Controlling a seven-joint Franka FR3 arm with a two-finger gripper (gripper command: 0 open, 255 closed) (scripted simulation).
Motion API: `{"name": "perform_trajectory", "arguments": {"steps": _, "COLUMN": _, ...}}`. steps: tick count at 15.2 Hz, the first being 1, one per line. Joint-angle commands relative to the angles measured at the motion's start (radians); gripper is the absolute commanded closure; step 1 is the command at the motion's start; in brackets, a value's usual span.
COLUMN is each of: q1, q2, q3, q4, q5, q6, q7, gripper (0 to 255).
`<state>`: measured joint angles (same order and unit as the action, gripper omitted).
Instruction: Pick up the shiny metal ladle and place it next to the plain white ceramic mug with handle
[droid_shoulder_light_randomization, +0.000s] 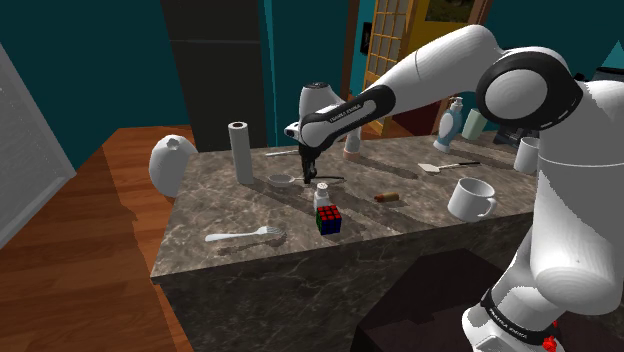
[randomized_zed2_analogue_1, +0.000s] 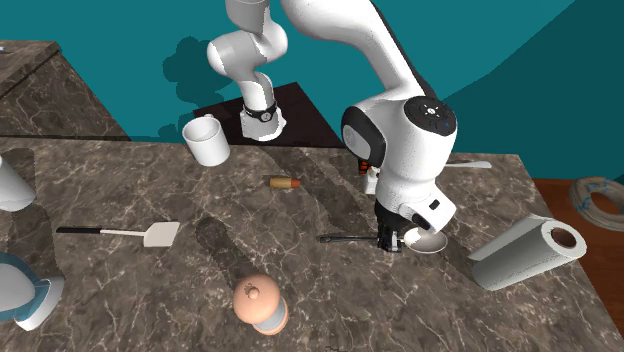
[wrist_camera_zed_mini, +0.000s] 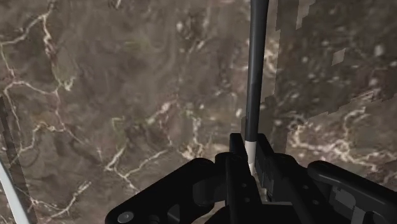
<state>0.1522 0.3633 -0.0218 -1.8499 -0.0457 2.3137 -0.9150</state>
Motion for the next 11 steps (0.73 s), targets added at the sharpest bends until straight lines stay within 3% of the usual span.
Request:
{"name": "perform_trajectory", "arguments": {"steps": 1, "q1": 0.0, "q2": 0.0, "q3": 0.0, "q4": 0.0, "q5": 0.0, "q6": 0.0, "q7": 0.0, "gripper": 255}}
{"name": "perform_trajectory", "arguments": {"steps": 11, "q1": 0.0, "q2": -0.05, "q3": 0.001, "q4": 0.041, "q5": 0.002, "q6": -0.091, "q7": -0.004, "gripper": 255}}
